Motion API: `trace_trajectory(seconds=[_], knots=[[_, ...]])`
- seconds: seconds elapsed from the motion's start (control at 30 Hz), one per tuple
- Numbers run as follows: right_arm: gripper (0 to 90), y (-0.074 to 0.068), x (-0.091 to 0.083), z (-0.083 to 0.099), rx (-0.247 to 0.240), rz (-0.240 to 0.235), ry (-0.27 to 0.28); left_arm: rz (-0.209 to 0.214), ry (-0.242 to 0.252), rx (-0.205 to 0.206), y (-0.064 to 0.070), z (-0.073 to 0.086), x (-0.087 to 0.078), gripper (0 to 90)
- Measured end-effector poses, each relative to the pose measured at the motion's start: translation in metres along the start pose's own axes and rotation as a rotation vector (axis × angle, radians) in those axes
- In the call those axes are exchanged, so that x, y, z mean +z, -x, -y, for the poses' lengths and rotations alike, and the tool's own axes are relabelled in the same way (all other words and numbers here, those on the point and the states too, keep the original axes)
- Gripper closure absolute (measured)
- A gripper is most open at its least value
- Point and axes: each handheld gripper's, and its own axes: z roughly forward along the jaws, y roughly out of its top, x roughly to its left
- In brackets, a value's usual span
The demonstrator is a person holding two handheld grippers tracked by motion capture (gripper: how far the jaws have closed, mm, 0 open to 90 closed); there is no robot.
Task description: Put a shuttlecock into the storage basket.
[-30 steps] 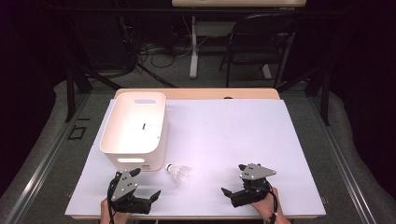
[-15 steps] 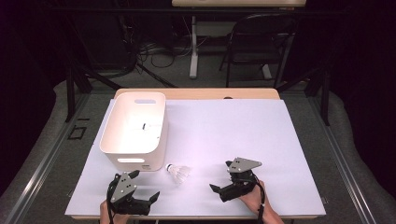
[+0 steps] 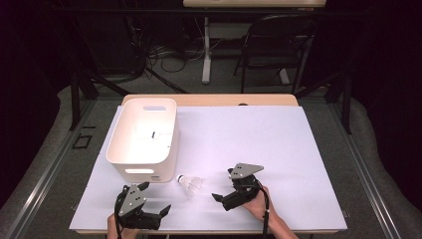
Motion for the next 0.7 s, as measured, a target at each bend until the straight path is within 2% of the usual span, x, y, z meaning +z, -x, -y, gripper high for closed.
trace_trajectory(seconds=[0.13, 0.5, 0.6, 0.7], knots=[[0.0, 0.001, 0.009, -0.005, -0.002, -0.020, -0.001, 0.005, -0.003, 0.008, -0.001, -0.001, 0.000, 0.0], [0.1, 0.000, 0.032, -0.019, -0.030, -0.051, -0.016, 0.007, -0.005, -0.007, -0.001, -0.001, 0.001, 0.0], [3.8, 0.000, 0.038, -0.022, -0.030, -0.050, -0.017, 0.008, -0.007, -0.004, -0.002, 0.000, 0.001, 0.0], [11.2, -0.001, 0.043, -0.025, -0.027, -0.050, -0.016, 0.009, -0.008, -0.004, -0.002, 0.000, 0.000, 0.0]])
